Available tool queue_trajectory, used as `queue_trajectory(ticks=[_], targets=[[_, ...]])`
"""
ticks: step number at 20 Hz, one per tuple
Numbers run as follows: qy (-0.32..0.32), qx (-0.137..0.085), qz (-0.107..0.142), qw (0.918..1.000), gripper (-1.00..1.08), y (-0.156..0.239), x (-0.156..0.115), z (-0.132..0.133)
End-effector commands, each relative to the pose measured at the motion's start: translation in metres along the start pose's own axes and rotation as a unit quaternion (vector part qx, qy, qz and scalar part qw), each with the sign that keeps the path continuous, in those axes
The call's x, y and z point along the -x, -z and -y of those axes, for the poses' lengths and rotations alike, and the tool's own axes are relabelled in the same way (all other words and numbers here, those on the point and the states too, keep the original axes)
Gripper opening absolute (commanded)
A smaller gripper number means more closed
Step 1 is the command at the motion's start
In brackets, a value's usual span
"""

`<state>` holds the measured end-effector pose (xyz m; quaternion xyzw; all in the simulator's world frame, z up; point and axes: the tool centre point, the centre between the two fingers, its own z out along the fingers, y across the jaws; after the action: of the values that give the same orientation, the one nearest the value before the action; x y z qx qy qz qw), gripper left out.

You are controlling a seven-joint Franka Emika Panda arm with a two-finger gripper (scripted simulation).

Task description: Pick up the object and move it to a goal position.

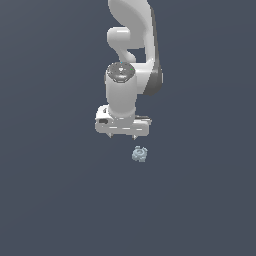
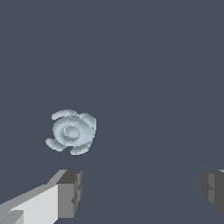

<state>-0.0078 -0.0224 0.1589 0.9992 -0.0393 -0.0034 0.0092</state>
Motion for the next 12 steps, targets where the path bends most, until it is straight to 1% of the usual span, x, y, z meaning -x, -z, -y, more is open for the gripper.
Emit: queue_trajectory(ticks=[1,4,9,12], targets=[[0.0,0.0,0.0,1.0,1.0,0.0,0.0,0.0],[0.002,-0.003,0.004,1.0,1.0,-0.002,0.002,0.005],[0.009,-0.014,0.02,0.9997,1.0,-0.009,0.011,0.025],[0.01,-0.014,0.021,0.9996,1.0,-0.01,0.011,0.026]])
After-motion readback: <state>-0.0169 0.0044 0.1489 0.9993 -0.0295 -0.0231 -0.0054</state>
